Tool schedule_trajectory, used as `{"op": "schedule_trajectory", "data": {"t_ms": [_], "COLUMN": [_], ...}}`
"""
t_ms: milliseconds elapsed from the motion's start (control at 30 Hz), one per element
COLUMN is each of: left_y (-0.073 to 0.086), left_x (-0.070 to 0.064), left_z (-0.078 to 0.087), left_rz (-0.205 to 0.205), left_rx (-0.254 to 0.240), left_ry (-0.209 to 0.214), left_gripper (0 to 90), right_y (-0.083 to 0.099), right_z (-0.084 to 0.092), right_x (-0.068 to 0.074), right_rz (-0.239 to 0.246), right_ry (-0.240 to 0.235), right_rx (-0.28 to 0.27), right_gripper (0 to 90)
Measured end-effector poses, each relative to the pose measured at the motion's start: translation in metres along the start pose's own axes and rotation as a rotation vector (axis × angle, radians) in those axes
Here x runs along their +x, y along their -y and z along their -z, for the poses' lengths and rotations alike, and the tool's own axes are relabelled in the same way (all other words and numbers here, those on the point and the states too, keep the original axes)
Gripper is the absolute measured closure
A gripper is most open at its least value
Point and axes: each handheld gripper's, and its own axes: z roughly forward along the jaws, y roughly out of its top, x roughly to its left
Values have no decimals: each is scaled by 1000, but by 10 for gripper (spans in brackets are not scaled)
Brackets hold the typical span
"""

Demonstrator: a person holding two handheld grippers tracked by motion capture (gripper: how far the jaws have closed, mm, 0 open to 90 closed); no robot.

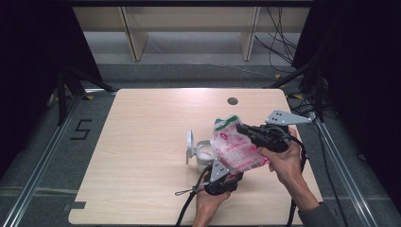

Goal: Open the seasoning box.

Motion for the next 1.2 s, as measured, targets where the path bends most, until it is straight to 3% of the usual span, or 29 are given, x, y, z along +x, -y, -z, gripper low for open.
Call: {"op": "schedule_trajectory", "data": {"t_ms": [100, 133, 167, 267, 400, 500, 567, 600, 633, 733, 800, 833, 867, 933, 1000, 1200], "left_y": [0, 0, 0, 0, 0, -2, -2, -2, -2, -2, -2, -2, -2, -2, -1, -1], "left_x": [1, 1, 1, 2, 3, 0, -1, -1, 0, -2, -3, -4, -5, -5, -7, -9], "left_z": [1, 1, 2, 3, 2, 4, 4, 4, 6, 8, 12, 13, 16, 20, 25, 36], "left_rz": [16, 17, 15, 29, 34, 28, 43, 42, 27, 33, 10, 7, -13, -26, -2, -8], "left_rx": [9, 8, 6, 6, -8, -15, -24, -23, -9, -17, -6, -14, -17, -12, -19, -35], "left_ry": [-9, -11, -13, -21, -1, 10, 4, 7, 9, 11, 1, 16, 26, 24, 23, 19], "left_gripper": [570, 570, 572, 555, 555, 552, 551, 550, 550, 544, 543, 543, 542, 540, 540, 536], "right_y": [4, 6, 7, 13, 19, 27, 29, 30, 30, 33, 37, 38, 41, 45, 49, 60], "right_z": [1, 0, 2, 1, 3, 5, 6, 8, 8, 11, 14, 16, 19, 25, 31, 46], "right_x": [1, -2, -1, -3, -9, -12, -16, -15, -17, -13, -14, -16, -15, -17, -18, -23], "right_rz": [-12, 10, -19, -13, 1, -40, -29, -45, -7, -34, -24, -11, -41, -47, -62, -68], "right_ry": [3, -10, -6, 7, 16, 24, 13, 18, 20, 10, -2, 6, -4, -2, -3, 3], "right_rx": [-7, -16, -4, -2, -6, 5, -15, -15, -28, -34, -52, -60, -64, -81, -89, -127], "right_gripper": [900, 900, 900, 900, 900, 900, 900, 900, 900, 900, 900, 900, 900, 900, 900, 900]}}
